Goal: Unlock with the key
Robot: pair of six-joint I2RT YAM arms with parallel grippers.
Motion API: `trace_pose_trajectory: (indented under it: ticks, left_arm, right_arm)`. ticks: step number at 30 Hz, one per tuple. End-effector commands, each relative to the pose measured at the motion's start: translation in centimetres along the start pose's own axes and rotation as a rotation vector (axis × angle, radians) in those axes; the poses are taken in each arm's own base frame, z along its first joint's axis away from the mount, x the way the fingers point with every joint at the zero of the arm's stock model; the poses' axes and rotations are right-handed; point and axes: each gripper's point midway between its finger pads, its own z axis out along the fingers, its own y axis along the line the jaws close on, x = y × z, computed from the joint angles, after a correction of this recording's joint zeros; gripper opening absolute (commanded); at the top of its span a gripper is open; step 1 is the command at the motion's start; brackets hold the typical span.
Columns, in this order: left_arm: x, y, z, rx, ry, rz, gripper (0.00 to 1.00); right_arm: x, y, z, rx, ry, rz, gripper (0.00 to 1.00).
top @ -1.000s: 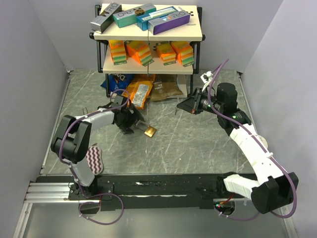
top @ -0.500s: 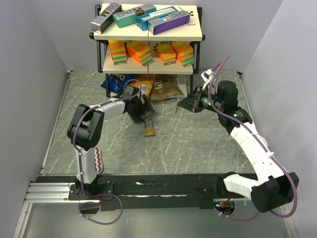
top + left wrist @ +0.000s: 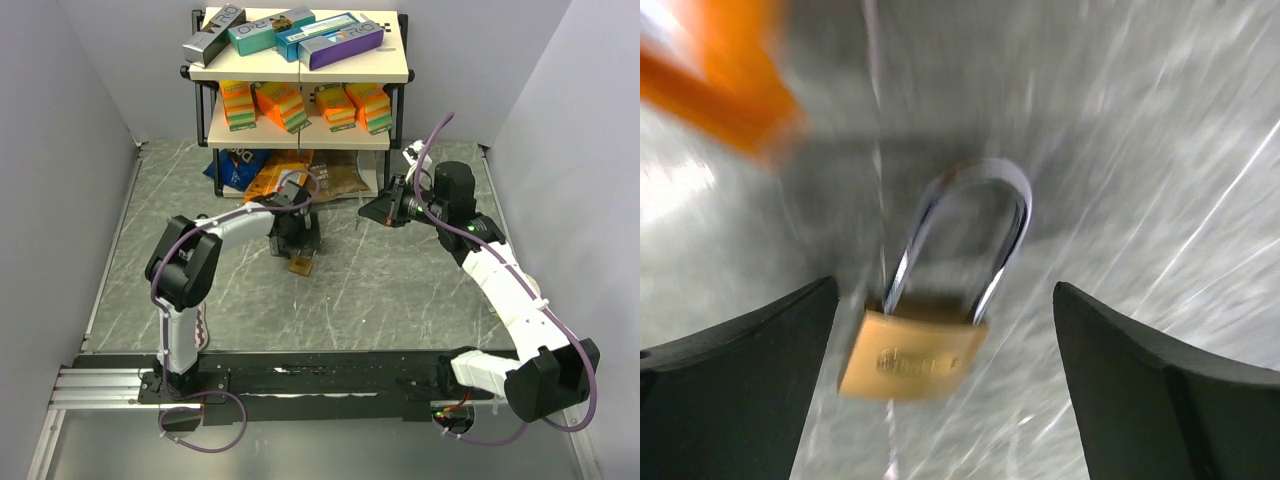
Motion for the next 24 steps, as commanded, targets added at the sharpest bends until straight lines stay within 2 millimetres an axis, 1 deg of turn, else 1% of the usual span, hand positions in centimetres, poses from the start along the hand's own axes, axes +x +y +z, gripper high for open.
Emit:
trace_pose_trajectory:
  ticks: [1,4,7,10,11,12,15,18,21,22,23,24]
  left_arm:
    - [3.1,2.7,-1.4,-0.141,0.064,0.150,0.96]
    - [3.9,3.1,-1.3,-0.184,0.081,0.189,0.96]
    - [4.6,4.0,-0.8,-0.256,0.096,0.222,0.94]
    - [4.8,4.3,-0.1,-0.290,0.098,0.258,0.86]
    - [4.9,4.2,0.0,-0.300,0.102,0.272,0.81]
    - [4.7,4.4,0.1,-0.317,0.098,0.282,0.79]
    - [4.6,4.0,0.3,-0.331,0.102,0.315,0.77]
    - [4.8,3.5,0.2,-0.308,0.099,0.328,0.77]
    - [5.9,3.9,0.7,-0.300,0.133,0.323,0.74]
    - [6.7,4.3,0.9,-0.298,0.156,0.317,0.72]
    - [7.0,4.4,1.1,-0.293,0.166,0.314,0.62]
    - [7.4,4.5,1.2,-0.291,0.171,0.303,0.56]
  right_arm:
    - [-1.6,1.5,-0.3,-0.046,-0.033,-0.031,0.00]
    - [-1.3,1.6,-0.4,-0.052,-0.033,-0.027,0.00]
    - [-1.2,1.6,-0.6,-0.051,-0.038,-0.029,0.00]
    - [-1.2,1.7,-0.9,-0.048,-0.045,-0.033,0.00]
    - [-1.1,1.7,-0.9,-0.047,-0.044,-0.032,0.00]
    - [-1.1,1.8,-1.0,-0.047,-0.044,-0.035,0.00]
    - [-1.2,1.9,-1.3,-0.043,-0.054,-0.042,0.00]
    - [-1.3,2.0,-1.5,-0.040,-0.060,-0.043,0.00]
    - [-1.2,1.9,-1.5,-0.040,-0.060,-0.045,0.00]
    - [-1.2,1.9,-1.5,-0.037,-0.062,-0.046,0.00]
    - [-1.2,1.8,-1.5,-0.034,-0.059,-0.045,0.00]
    - [-1.1,1.8,-1.5,-0.035,-0.056,-0.052,0.00]
